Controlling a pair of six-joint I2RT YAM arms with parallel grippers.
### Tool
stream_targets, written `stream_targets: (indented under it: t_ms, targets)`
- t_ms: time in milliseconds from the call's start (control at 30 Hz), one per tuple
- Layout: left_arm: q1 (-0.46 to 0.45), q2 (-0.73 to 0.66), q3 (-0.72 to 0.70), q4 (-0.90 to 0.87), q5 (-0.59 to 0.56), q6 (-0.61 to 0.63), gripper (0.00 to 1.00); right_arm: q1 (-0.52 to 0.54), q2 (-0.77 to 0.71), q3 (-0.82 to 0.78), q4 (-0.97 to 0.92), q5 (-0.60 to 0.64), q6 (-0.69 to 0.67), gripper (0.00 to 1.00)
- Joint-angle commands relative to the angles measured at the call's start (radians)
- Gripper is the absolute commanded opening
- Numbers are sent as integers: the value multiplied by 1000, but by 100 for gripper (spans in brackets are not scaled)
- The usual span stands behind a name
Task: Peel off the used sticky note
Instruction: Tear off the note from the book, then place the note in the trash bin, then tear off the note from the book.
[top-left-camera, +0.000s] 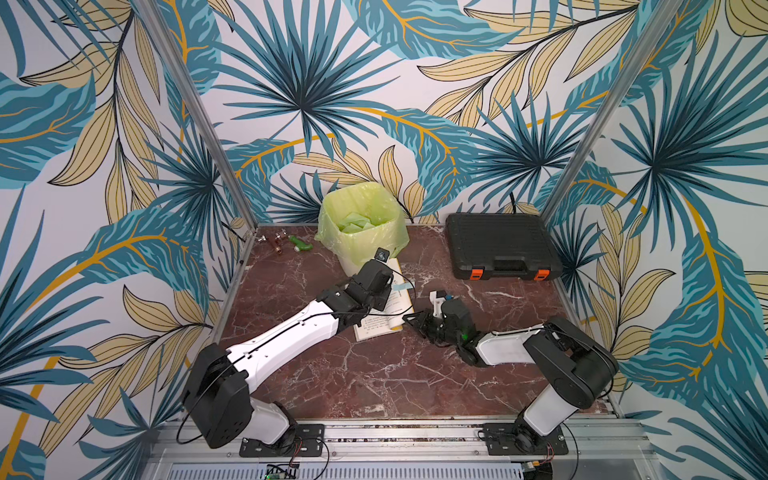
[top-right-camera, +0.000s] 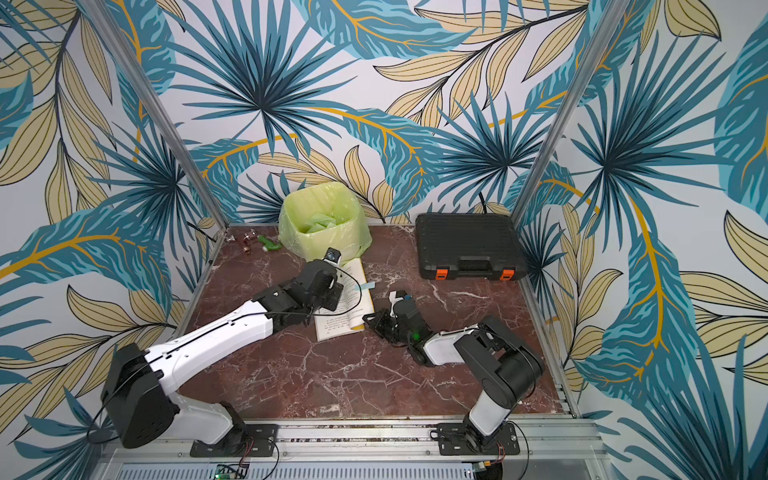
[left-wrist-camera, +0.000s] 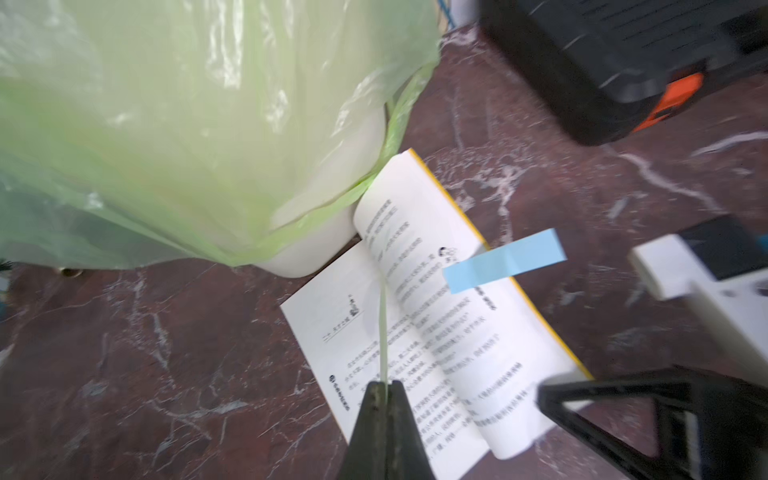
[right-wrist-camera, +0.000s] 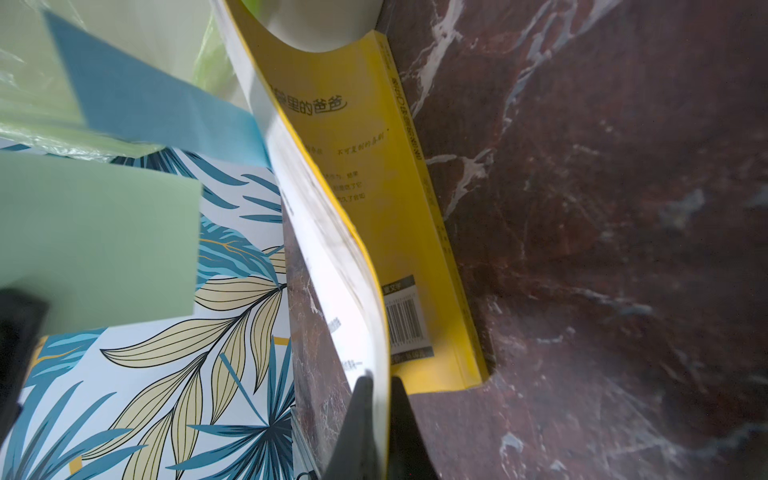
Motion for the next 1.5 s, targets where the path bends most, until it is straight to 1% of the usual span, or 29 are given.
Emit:
stream_targets:
  t_ms: [0, 33, 67, 167, 233, 333, 433, 500, 567, 733, 767, 833, 867, 900, 933, 967, 1000, 1067, 1100, 1167, 1233, 1300, 1400, 1467]
  targets:
    - [33, -97, -6, 110, 205, 11, 0, 3, -1, -30, -95, 21, -11, 0]
    - [48, -123, -7, 141, 233, 3, 0, 4, -1, -30, -96, 20, -11, 0]
    - [60, -142, -9, 177, 238, 0, 0, 3, -2, -29, -95, 18, -12, 0]
    - [90, -194, 2, 290, 160, 24, 0, 4, -3, -25, -99, 12, -17, 0]
    - [120, -195, 31, 338, 145, 38, 0, 4, -1, -16, -106, 8, -22, 0]
    - [170, -123, 136, 335, 134, 56, 0, 3, 5, -4, -109, -2, -26, 0]
    - [211, 7, 255, 290, 118, 72, 0, 3, 5, 0, -109, -9, -25, 0]
    - [226, 101, 335, 253, 84, 90, 0, 3, 1, 0, -109, -10, -29, 0]
    - [240, 164, 383, 244, 52, 110, 0, 4, -7, -1, -115, -10, -36, 0]
    - [278, 249, 455, 230, 52, 109, 0, 3, -30, 1, -147, -3, -61, 0]
    - [280, 258, 464, 222, 52, 109, 2, 3, -32, 3, -154, -3, -66, 0]
    - [283, 266, 474, 212, 56, 109, 14, 4, -33, 8, -161, -6, -72, 0]
    - [282, 264, 475, 204, 62, 109, 23, 3, -32, 10, -163, -8, -75, 0]
    - [282, 259, 473, 198, 71, 106, 37, 3, -31, 12, -165, -10, -77, 0]
    - [281, 250, 469, 188, 80, 101, 46, 4, -31, 14, -165, -11, -79, 0]
    - [278, 239, 464, 176, 100, 94, 53, 3, -28, 15, -165, -12, -79, 0]
    - [272, 222, 451, 173, 119, 80, 57, 3, -27, 16, -165, -14, -82, 0]
    - [234, 180, 397, 187, 143, 58, 60, 3, -20, 19, -165, -17, -84, 0]
    - [204, 158, 364, 213, 137, 59, 61, 3, -18, 20, -162, -18, -84, 0]
    - [121, 129, 325, 231, 88, 74, 62, 3, -14, 21, -158, -22, -83, 0]
    - [50, 128, 313, 200, 38, 75, 61, 3, -15, 20, -158, -24, -83, 0]
    - [-12, 134, 286, 183, -36, 75, 62, 5, -18, 19, -158, -23, -84, 0]
    - [-77, 151, 205, 207, -133, 67, 62, 5, -18, 17, -155, -22, -85, 0]
    - [-102, 170, 156, 223, -143, 42, 62, 9, -17, 17, -150, -21, -84, 0]
